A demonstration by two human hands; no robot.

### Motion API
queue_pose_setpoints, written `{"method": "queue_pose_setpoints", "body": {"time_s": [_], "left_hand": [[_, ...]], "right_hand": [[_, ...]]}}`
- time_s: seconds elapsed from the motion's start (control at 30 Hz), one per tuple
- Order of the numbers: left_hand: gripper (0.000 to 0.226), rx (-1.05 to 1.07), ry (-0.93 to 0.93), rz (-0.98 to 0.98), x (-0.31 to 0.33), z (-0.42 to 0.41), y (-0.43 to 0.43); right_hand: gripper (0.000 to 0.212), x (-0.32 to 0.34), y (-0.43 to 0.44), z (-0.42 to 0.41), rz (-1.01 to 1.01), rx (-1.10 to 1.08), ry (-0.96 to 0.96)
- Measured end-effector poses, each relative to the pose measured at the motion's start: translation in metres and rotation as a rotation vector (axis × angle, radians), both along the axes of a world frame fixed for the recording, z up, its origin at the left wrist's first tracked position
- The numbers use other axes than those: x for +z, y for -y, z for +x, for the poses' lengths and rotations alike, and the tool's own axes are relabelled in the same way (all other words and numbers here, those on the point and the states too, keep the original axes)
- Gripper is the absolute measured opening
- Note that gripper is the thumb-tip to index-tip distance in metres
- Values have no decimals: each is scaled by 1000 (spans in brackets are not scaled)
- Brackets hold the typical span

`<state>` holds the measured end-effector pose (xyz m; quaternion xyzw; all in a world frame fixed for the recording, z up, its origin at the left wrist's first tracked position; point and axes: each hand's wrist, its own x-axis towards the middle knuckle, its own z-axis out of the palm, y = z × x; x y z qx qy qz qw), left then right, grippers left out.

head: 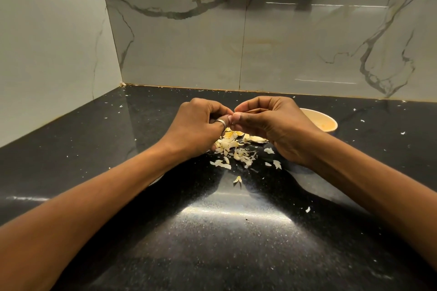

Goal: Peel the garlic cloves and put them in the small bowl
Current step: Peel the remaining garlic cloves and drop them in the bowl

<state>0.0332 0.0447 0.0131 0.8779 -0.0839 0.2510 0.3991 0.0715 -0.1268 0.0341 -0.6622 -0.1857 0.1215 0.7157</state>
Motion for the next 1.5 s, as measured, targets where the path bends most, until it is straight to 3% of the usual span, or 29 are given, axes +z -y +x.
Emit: {"method": "queue_pose_setpoints", "body": {"time_s": [0.23,0.57,1.3,1.5], "left_hand": [[20,5,9,18,0,-1,2],[11,48,23,69,-1,0,1],[18,99,-73,-113,9,-5,1],[20,131,-18,-51,5,-3,0]], "right_hand": [[16,1,1,-2,-4,-12,12],[15,-1,-2,-1,29,12,-1],[16,8,2,2,70,17,-61],[14,9,4,3,16,-12,-25]]}}
